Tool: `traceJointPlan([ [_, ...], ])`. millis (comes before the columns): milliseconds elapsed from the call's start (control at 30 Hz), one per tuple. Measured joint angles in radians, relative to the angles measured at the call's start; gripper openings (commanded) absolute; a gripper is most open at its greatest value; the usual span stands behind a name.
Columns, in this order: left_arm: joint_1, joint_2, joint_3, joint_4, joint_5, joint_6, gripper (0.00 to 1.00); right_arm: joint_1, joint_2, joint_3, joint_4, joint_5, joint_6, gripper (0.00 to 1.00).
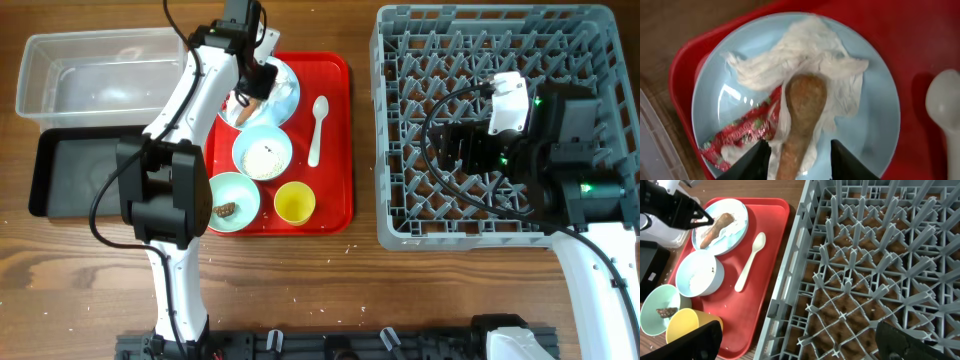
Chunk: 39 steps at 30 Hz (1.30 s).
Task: Sort waste into correct bins and load items into the dishwasher rack
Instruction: 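Grasp the white tissue on the plate with the left gripper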
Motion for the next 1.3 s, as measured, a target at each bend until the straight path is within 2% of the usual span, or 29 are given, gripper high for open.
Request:
traceJointPlan([
  [67, 0.004, 0.000, 0.000, 0.027, 0.000, -0.001, 0.53, 0.000, 0.000, 0.000, -0.002, 0.000, 0.000, 1.00],
  [133, 0.022, 0.000, 0.000, 0.055, 0.000, -0.030, 0.75, 0.000, 0.000, 0.000, -0.005, 0.000, 0.000, 1.00],
  [267, 0.097, 0.000, 0.000, 0.086, 0.048, -0.056, 0.89, 0.000, 0.000, 0.000, -0.010, 0.000, 0.000, 1.00],
  [400, 0.165, 0.003, 0.000, 0.085, 0.107, -0.067, 0.93, 0.000, 0.000, 0.000, -0.010, 0.000, 0.000, 1.00],
  [700, 0.150, 0.095, 0.000, 0.079, 0.143, -0.068, 0.91, 0.000, 0.000, 0.000, -0.012, 0.000, 0.000, 1.00],
  [767, 0.150, 0.096, 0.001, 0.079, 0.145, -0.068, 0.88, 0.000, 0.000, 0.000, -0.012, 0.000, 0.000, 1.00],
  [867, 0.149, 0.105, 0.001, 0.086, 0.151, -0.069, 0.72, 0.000, 0.000, 0.000, -0.014, 0.000, 0.000, 1.00],
  [967, 0.146, 0.140, 0.002, 0.087, 0.150, -0.068, 0.62, 0.000, 0.000, 0.000, -0.014, 0.000, 0.000, 1.00],
  [1033, 0.141, 0.146, 0.009, 0.090, 0.147, -0.069, 0.51, 0.000, 0.000, 0.000, -0.015, 0.000, 0.000, 1.00],
  [1100, 0.139, 0.153, 0.018, 0.094, 0.141, -0.066, 0.26, 0.000, 0.000, 0.000, -0.018, 0.000, 0.000, 1.00],
  [1133, 0.138, 0.156, 0.021, 0.095, 0.139, -0.065, 0.10, 0.000, 0.000, 0.000, -0.017, 0.000, 0.000, 1.00],
  [1167, 0.137, 0.158, 0.023, 0.098, 0.139, -0.068, 0.04, 0.000, 0.000, 0.000, -0.018, 0.000, 0.000, 1.00],
  [1300, 0.134, 0.163, 0.027, 0.100, 0.140, -0.071, 0.04, 0.000, 0.000, 0.000, -0.018, 0.000, 0.000, 1.00],
])
